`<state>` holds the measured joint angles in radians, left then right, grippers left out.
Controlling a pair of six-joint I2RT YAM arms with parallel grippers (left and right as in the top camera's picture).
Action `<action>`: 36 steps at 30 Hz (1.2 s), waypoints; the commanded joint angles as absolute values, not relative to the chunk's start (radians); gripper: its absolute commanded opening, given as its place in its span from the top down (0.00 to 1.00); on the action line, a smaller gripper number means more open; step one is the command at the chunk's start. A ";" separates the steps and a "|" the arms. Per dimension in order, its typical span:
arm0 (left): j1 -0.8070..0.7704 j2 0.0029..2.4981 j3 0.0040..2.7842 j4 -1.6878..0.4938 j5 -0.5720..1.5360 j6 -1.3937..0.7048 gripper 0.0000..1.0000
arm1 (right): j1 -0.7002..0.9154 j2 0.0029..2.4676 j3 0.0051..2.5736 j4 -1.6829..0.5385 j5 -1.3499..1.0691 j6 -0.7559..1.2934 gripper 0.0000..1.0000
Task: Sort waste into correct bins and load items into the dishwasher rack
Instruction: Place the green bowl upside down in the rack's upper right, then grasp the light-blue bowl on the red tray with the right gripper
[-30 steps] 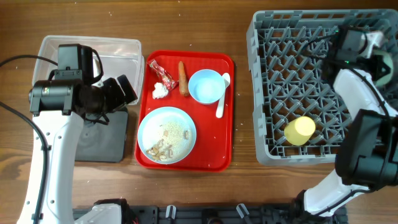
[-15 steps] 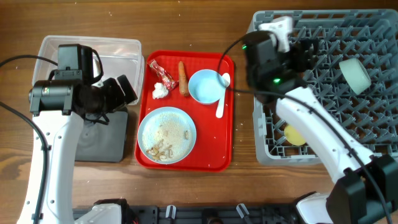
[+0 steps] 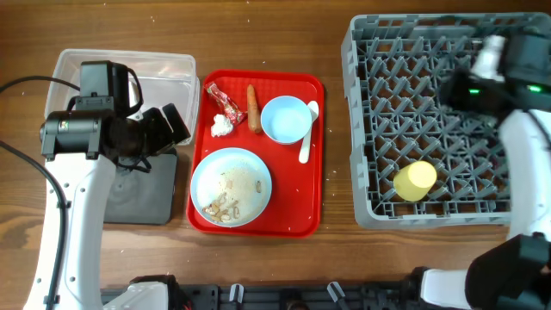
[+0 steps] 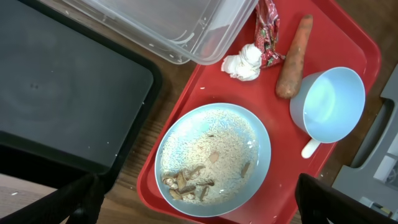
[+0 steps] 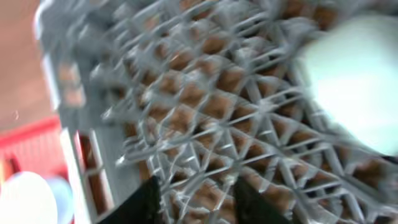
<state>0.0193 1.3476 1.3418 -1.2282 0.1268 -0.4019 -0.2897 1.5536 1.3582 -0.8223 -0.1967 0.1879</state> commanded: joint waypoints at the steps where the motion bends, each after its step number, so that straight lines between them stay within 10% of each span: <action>1: 0.023 1.333 1.348 -1.228 0.118 -0.404 0.00 | -0.440 1.563 1.373 -0.772 -0.271 0.196 0.76; 14: 0.023 1.333 1.348 -1.228 0.118 -0.404 0.00 | -0.542 1.797 1.373 -0.490 -0.181 0.320 0.96; 23: 0.023 1.333 1.348 -1.227 0.118 -0.404 0.00 | -0.541 1.755 1.373 -0.801 -0.519 0.227 0.95; 29: 0.023 1.333 1.348 -1.228 0.118 -0.404 0.00 | -0.362 1.499 1.373 -0.841 -0.707 0.130 0.83; 36: 0.023 1.333 1.348 -1.228 0.118 -0.404 0.00 | 0.320 1.590 1.359 -0.773 -0.120 0.472 0.43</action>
<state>0.0193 1.3472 1.3418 -1.2282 0.1268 -0.4019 0.2249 1.4860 1.3659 -0.8181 -0.3519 0.3187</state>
